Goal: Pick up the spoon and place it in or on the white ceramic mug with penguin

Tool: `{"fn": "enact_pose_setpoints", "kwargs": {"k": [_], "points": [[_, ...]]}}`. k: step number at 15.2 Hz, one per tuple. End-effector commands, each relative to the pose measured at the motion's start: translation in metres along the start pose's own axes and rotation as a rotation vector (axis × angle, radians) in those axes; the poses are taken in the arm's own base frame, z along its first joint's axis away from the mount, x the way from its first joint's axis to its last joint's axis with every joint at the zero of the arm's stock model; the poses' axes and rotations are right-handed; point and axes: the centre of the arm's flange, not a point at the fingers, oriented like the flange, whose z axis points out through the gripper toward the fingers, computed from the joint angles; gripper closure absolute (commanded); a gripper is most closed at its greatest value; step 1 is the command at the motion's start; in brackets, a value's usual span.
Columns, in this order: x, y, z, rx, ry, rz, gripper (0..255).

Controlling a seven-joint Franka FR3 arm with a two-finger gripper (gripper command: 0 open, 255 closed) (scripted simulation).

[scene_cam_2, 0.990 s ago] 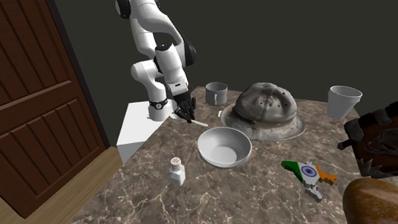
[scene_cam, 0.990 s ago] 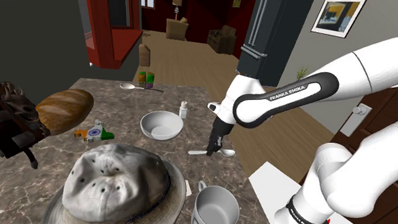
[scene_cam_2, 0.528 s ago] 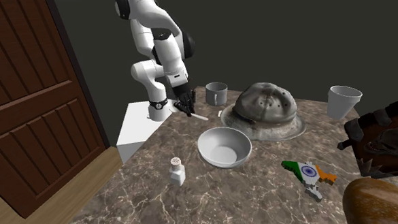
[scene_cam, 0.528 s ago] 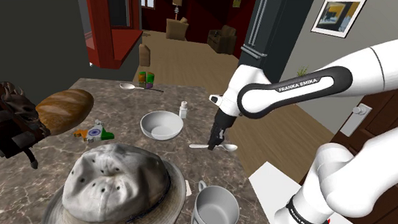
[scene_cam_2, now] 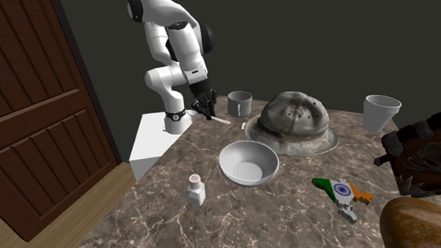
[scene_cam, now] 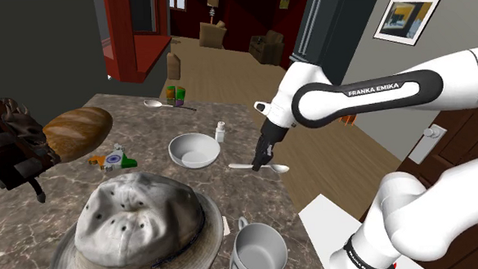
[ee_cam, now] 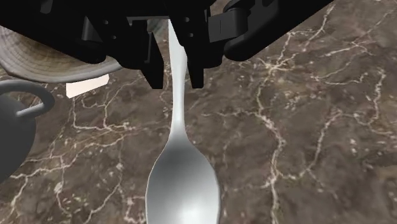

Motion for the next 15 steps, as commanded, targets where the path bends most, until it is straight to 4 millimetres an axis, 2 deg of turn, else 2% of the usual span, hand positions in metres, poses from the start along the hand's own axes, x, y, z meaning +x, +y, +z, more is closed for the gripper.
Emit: {"fn": "enact_pose_setpoints", "kwargs": {"k": [1, 13, 15], "points": [[0.003, 0.000, -0.010, 0.000, -0.001, 0.000, 255], [0.016, -0.007, -0.070, 0.000, -0.001, 0.000, 255], [0.018, -0.034, -0.067, 0.000, -0.001, 0.000, 255]]}}
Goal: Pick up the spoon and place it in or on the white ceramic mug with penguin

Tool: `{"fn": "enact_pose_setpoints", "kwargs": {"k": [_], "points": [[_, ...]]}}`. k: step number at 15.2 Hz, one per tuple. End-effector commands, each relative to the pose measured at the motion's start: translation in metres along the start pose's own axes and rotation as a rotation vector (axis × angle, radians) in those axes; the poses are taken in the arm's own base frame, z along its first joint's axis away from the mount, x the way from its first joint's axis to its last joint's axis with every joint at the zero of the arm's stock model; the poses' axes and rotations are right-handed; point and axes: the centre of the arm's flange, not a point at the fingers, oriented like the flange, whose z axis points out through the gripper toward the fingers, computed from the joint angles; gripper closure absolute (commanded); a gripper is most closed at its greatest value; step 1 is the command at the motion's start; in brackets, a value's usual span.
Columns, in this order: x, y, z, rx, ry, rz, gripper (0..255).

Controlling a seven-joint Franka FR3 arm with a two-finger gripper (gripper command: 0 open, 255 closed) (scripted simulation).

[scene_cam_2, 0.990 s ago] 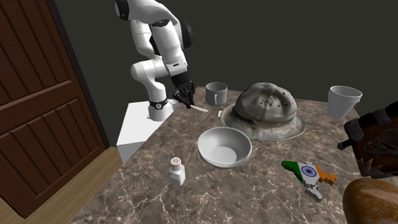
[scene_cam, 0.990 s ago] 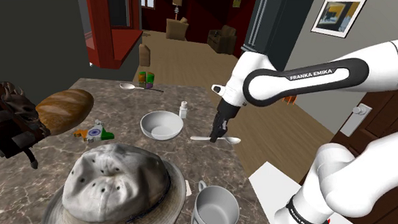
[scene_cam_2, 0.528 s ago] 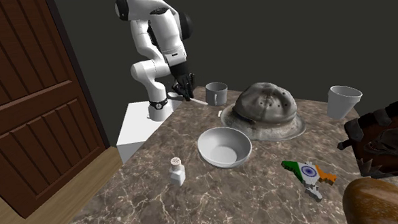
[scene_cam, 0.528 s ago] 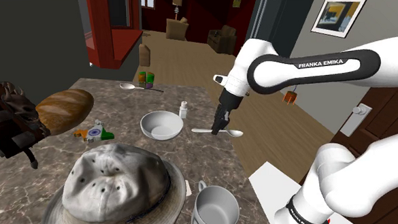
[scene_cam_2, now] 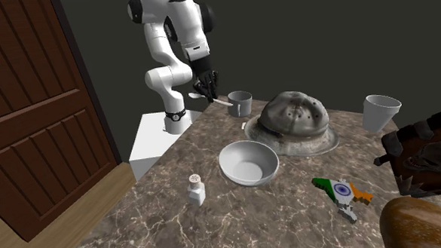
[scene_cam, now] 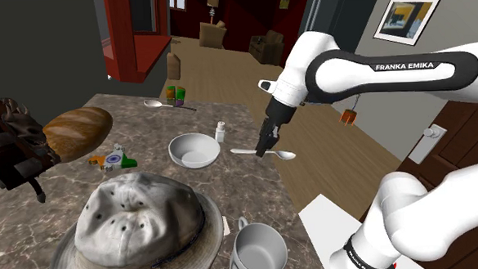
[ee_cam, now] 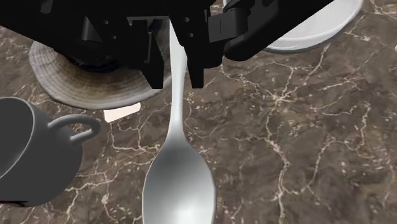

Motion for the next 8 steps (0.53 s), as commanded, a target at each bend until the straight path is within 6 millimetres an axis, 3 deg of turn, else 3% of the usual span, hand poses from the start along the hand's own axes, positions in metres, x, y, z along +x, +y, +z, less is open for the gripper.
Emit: {"fn": "enact_pose_setpoints", "kwargs": {"k": [1, 8], "points": [[0.001, -0.022, 0.001, 0.000, 0.000, 0.001, 255], [0.007, -0.113, 0.009, 0.000, 0.000, 0.001, 255]]}}
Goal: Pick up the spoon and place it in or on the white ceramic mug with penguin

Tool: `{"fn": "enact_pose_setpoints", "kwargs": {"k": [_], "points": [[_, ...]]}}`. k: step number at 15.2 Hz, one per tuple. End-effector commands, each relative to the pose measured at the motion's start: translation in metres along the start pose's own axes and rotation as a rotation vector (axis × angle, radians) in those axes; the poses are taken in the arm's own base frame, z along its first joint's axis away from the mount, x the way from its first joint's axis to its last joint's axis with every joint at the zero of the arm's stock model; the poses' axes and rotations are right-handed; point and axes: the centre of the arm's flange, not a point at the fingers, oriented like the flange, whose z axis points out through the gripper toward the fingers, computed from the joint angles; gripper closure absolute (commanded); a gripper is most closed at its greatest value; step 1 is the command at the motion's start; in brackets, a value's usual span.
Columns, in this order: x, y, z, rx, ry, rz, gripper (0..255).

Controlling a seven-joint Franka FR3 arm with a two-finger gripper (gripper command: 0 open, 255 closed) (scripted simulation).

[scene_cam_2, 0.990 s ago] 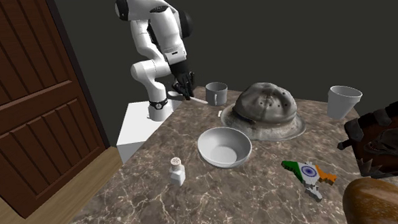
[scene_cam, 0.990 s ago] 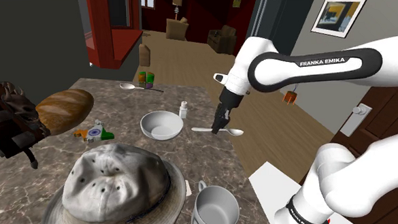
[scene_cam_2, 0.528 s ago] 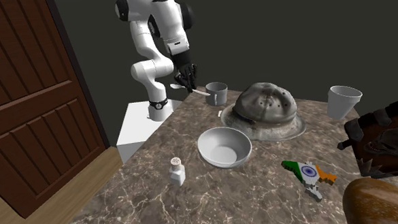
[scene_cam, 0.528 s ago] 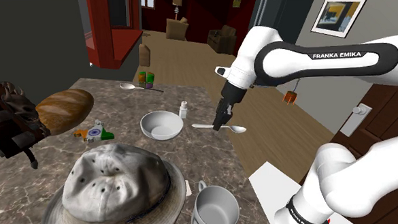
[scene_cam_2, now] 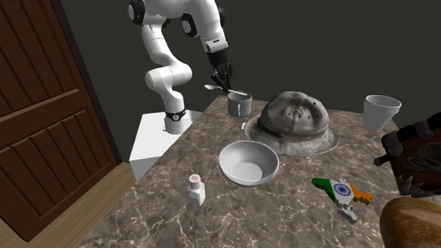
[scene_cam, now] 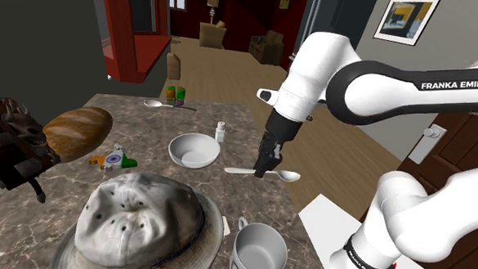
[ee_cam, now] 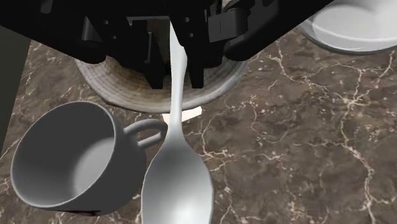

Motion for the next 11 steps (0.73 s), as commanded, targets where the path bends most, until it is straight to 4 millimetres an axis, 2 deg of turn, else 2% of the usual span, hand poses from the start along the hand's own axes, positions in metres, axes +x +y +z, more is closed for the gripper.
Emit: {"fn": "enact_pose_setpoints", "kwargs": {"k": [1, 9, 11], "points": [[0.000, -0.028, 0.003, 0.000, 0.000, 0.001, 255], [0.007, -0.131, 0.012, 0.000, 0.000, 0.001, 255], [0.005, -0.130, 0.022, 0.000, 0.000, 0.001, 255]]}}
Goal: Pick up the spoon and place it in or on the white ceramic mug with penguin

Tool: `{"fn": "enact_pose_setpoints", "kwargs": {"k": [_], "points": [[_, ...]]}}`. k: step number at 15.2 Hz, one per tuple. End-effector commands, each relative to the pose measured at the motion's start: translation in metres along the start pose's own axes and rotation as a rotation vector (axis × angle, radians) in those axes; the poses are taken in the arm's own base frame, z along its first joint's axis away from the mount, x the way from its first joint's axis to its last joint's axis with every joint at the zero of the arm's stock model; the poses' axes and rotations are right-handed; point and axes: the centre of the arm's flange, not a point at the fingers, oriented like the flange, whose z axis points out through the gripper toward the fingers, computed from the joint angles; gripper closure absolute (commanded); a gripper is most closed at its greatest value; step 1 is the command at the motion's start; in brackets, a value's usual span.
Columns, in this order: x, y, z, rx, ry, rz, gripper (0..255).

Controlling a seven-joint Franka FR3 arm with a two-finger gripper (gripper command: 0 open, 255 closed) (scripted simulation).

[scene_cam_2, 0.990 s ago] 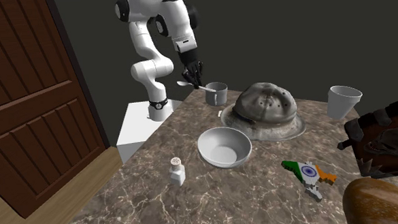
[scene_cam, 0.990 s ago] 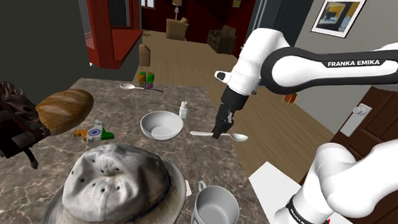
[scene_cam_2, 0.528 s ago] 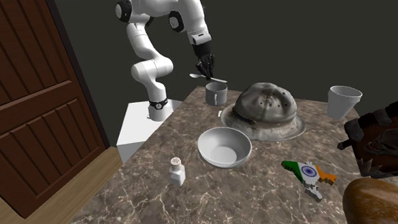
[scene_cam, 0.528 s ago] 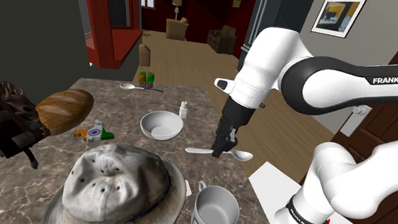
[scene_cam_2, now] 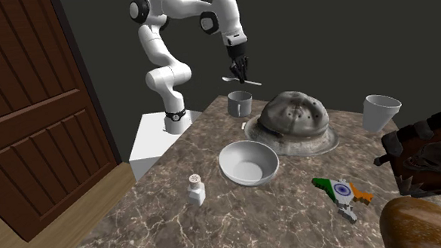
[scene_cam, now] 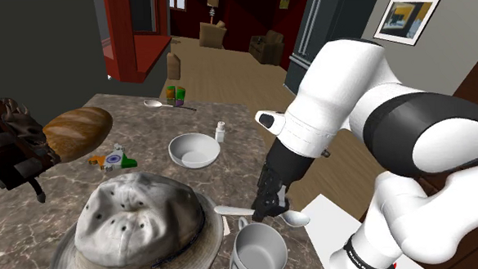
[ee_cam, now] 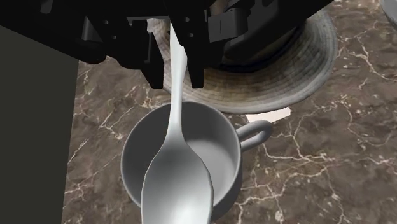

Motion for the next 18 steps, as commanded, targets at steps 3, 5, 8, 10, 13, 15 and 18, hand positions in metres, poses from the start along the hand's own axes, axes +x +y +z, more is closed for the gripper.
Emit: {"fn": "enact_pose_setpoints", "kwargs": {"k": [3, 5, 8, 10, 13, 15, 18], "points": [[-0.005, 0.000, 0.021, 0.000, 0.000, 0.001, 255], [-0.008, 0.001, 0.031, 0.000, 0.000, 0.001, 255], [-0.011, 0.003, 0.046, 0.000, 0.000, 0.001, 255], [-0.013, 0.004, 0.057, 0.000, 0.000, 0.001, 255], [-0.017, 0.006, 0.072, 0.000, 0.000, 0.001, 255], [-0.018, 0.007, 0.076, 0.000, 0.000, 0.001, 255], [-0.018, 0.007, 0.076, 0.000, 0.000, 0.001, 255]]}}
